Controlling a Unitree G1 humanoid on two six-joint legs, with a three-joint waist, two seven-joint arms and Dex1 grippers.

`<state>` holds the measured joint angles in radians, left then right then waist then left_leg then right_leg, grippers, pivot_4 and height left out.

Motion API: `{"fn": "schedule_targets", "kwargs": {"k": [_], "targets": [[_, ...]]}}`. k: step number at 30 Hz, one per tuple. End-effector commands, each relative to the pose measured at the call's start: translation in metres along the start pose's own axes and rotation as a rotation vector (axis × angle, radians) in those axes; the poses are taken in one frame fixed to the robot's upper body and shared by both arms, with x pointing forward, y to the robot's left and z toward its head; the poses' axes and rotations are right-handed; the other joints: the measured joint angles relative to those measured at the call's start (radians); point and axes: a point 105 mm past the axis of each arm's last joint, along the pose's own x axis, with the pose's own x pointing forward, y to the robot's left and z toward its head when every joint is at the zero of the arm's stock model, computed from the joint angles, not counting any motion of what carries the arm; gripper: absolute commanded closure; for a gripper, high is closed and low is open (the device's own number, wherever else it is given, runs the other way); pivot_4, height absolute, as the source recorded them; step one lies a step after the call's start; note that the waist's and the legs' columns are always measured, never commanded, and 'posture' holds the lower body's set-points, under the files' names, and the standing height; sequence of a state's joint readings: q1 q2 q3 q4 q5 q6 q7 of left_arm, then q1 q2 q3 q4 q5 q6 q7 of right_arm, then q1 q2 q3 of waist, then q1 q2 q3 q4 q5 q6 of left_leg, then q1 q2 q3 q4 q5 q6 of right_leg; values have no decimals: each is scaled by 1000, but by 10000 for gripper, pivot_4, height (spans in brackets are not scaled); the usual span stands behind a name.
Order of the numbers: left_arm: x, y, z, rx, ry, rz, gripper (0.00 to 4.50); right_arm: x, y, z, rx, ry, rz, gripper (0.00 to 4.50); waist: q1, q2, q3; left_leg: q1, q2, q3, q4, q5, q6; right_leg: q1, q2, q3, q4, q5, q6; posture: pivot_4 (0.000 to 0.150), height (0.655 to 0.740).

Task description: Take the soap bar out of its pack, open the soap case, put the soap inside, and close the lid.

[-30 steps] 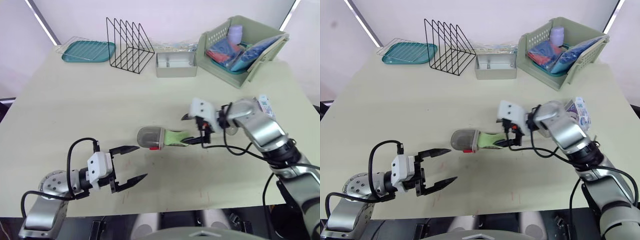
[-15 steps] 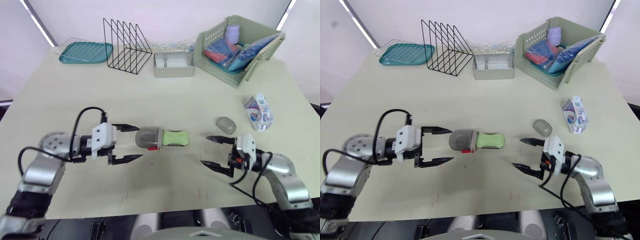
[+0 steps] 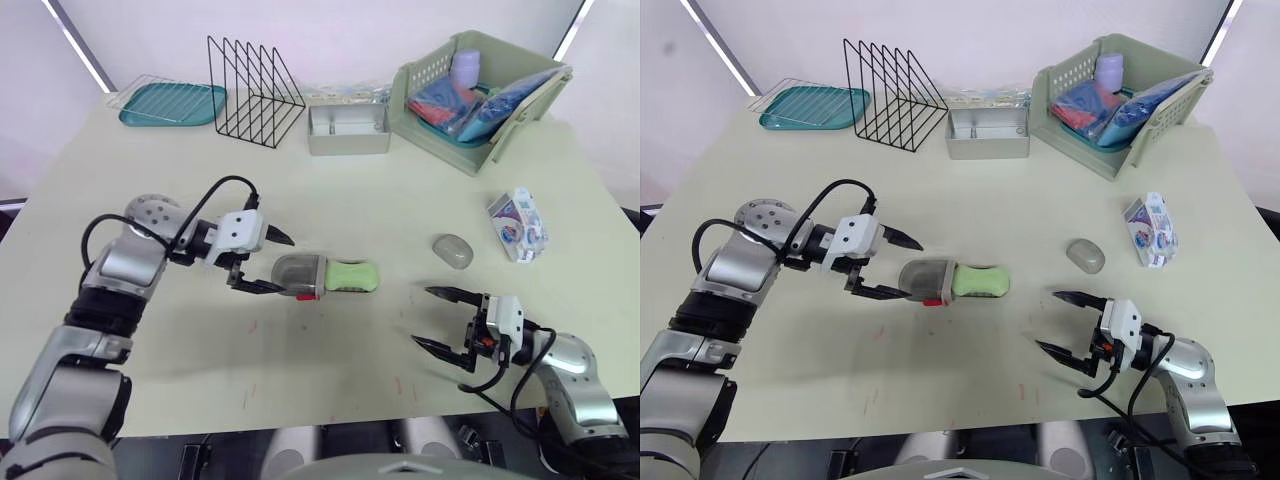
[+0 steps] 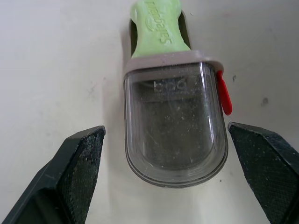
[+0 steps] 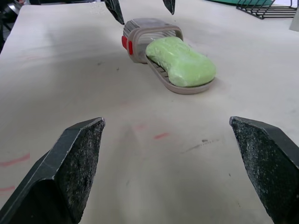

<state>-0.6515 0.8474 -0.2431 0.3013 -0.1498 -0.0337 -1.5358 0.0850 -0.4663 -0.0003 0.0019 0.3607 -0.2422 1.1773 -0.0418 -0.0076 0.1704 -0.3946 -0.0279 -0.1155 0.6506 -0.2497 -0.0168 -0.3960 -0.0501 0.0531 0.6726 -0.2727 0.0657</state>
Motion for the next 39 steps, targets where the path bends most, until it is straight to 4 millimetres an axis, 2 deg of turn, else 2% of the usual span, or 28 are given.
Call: {"fn": "schedule_targets", "kwargs": {"k": [1,8,31,35,39], "targets": [[-1,3,2,14,17,-38,0,-6,3,-1,-22,-10,1,86,0,0,0,0,0,0,0,0,0,0,0,0,0,0,0,1500,7400],[11,-1,-10,12,79,-95,0,-6,5,-4,-16,-17,-8,86,0,0,0,0,0,0,0,0,0,0,0,0,1,0,0,1500,7400],[24,8,-9,-3,39,-51,0,5,5,9,0,-26,0,86,1,0,0,0,-1,0,1,0,0,0,0,0,2,0,0,1500,7400],[24,8,-9,-1,41,-55,10677,6,6,10,1,-21,4,0,1,0,0,0,-1,0,2,0,0,0,0,0,2,0,0,1500,7400],[26,8,-11,4,45,-52,10632,6,5,12,-6,-21,4,0,1,0,0,0,-1,0,2,0,0,0,0,0,2,0,0,1500,7400]]}}
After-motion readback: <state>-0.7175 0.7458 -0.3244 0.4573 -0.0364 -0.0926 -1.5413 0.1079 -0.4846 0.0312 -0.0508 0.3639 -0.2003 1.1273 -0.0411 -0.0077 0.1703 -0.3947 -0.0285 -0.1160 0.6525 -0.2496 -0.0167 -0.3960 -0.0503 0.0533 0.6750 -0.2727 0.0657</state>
